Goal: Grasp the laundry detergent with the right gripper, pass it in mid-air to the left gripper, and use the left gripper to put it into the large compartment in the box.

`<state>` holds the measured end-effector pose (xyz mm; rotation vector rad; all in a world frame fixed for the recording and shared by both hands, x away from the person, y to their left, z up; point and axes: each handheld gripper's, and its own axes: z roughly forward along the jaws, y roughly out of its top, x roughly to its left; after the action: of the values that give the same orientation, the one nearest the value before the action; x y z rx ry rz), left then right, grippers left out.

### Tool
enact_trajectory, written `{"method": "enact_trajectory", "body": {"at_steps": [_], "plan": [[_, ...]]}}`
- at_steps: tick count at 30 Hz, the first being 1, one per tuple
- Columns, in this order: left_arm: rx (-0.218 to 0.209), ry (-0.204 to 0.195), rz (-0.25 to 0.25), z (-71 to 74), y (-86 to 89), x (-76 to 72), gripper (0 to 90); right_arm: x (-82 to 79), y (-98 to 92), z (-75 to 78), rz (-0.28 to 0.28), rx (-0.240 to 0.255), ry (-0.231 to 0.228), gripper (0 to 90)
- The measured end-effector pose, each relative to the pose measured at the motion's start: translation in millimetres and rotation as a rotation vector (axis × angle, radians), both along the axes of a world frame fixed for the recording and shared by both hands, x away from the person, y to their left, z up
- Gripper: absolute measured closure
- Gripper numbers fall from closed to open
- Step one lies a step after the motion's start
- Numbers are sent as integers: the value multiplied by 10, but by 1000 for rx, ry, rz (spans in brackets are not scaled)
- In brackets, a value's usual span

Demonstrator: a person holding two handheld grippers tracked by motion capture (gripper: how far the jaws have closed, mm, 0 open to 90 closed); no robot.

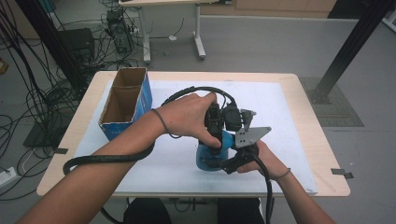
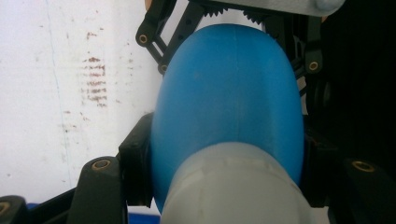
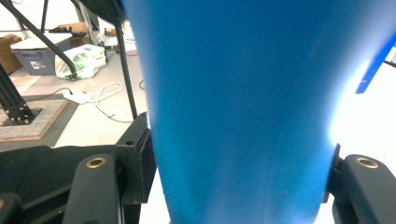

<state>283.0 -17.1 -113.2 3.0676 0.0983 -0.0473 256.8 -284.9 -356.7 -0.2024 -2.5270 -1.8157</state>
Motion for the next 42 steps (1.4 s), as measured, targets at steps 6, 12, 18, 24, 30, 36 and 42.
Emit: {"method": "enact_trajectory", "body": {"at_steps": [6,12,18,24,30,36,42], "plan": [[0,-3,3,17,0,15,377,-32,-17,0,-39,-10,29,222],[3,-3,20,19,9,27,377,-110,-28,-26,-100,-12,35,103],[5,-4,28,12,10,27,376,-157,-55,-59,-133,-14,39,75],[12,-1,31,13,1,38,376,-176,-79,-53,-141,-15,38,60],[5,-11,31,29,9,31,376,-183,-98,-46,-142,-11,30,59],[6,-6,39,73,12,68,376,-191,-106,-36,-145,-13,28,58],[8,-12,53,159,22,75,376,-197,-123,-40,-156,-14,29,58]]}}
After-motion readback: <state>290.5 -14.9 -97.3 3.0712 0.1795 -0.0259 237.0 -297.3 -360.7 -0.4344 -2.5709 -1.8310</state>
